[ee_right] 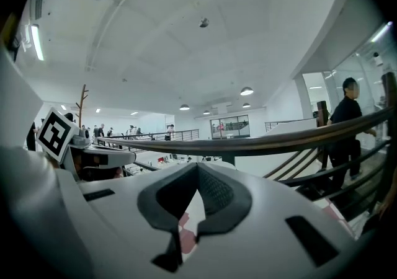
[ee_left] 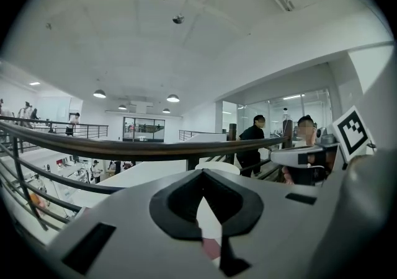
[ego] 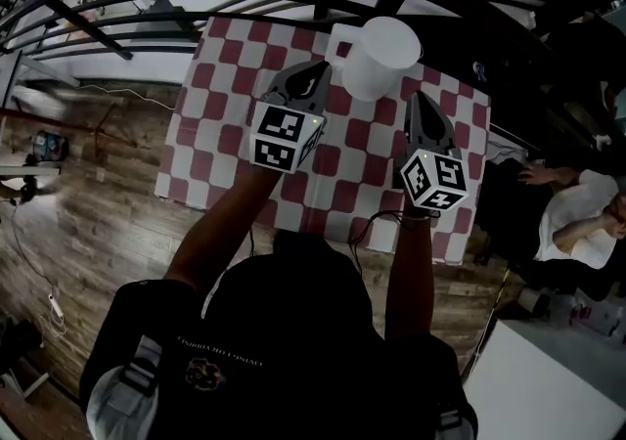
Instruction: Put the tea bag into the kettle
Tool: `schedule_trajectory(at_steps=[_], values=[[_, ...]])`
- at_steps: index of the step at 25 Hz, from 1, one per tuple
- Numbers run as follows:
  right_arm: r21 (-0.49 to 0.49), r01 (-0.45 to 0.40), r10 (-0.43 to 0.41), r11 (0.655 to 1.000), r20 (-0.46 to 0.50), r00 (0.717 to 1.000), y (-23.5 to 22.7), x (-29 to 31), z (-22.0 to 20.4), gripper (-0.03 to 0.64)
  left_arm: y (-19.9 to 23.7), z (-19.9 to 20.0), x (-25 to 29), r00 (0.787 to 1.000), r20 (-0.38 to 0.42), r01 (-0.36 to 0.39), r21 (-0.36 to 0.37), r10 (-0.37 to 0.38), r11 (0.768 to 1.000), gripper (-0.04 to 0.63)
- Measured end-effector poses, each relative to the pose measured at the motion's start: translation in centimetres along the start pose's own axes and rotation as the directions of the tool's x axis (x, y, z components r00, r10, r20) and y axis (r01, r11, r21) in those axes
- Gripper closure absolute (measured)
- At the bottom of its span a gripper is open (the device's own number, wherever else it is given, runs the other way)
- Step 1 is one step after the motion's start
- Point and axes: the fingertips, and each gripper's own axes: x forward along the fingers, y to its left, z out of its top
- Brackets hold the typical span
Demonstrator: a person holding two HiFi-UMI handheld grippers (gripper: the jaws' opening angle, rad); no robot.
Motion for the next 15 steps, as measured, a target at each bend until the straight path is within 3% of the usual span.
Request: schedule_trajectory(at_steps=[15], values=[[0.028,0.002,0.000,1.000,-0.039,0.999,-3.1,5.2,-1.4,0.604,1.8,0.0,6.0,1.000,-0.028,-0.007,0.008,0.007,1.000,0.592]])
